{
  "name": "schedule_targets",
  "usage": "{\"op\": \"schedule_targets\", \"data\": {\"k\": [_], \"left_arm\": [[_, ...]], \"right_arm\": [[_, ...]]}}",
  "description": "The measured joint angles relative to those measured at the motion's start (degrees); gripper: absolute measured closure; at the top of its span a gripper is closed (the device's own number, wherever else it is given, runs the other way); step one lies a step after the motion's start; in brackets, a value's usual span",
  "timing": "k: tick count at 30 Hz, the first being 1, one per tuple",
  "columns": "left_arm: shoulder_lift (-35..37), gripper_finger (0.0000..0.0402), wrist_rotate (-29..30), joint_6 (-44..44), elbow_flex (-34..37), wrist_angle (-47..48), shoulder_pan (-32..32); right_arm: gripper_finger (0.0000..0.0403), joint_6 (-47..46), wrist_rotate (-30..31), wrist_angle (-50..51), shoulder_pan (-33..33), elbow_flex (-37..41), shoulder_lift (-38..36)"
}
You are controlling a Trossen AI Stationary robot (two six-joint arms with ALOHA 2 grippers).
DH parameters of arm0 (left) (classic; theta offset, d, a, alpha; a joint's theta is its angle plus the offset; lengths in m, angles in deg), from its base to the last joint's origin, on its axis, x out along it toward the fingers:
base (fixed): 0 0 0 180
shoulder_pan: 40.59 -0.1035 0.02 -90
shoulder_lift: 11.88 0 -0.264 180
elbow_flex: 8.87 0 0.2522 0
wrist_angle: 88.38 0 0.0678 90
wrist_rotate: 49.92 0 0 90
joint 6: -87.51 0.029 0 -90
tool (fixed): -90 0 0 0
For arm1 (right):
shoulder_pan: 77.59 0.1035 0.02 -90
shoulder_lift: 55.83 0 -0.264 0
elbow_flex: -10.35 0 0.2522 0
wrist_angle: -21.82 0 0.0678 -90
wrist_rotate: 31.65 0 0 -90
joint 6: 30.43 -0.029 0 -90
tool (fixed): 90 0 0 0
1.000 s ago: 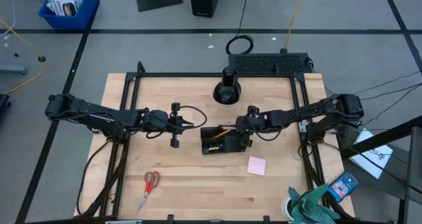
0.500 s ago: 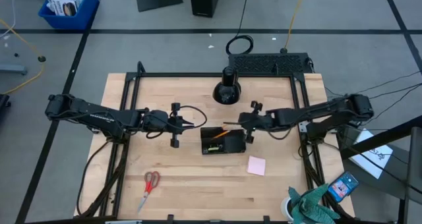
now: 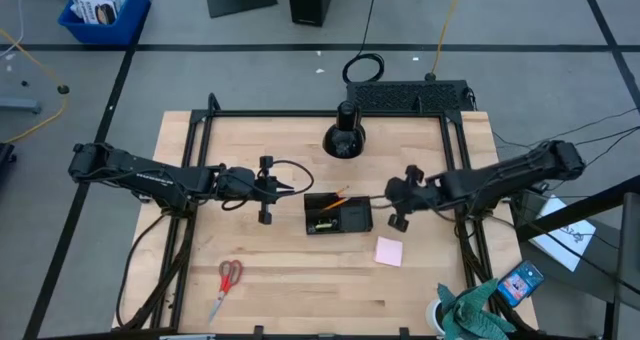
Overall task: Pick and place office supplies into organizer
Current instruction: Put the pink sticky note into the black desk organizer
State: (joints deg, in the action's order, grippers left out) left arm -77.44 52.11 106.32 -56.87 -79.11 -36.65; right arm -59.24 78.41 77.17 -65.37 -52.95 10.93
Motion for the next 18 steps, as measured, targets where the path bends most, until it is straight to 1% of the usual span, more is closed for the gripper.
{"op": "schedule_targets", "data": {"k": [9,16,18], "left_arm": [[0.0,0.0371,-0.02,-1.18,0.0,-0.02,0.0],[0.0,0.0371,-0.04,-1.43,0.0,-0.44,0.0],[0.0,0.0371,-0.04,-1.94,0.0,-0.46,0.0]], "right_arm": [[0.0403,-8.57,-9.54,-0.55,3.15,3.23,6.88],[0.0403,-13.49,-10.03,-0.8,4.55,4.46,12.71],[0.0403,-14.29,-11.53,-1.29,4.77,4.45,14.41]]}}
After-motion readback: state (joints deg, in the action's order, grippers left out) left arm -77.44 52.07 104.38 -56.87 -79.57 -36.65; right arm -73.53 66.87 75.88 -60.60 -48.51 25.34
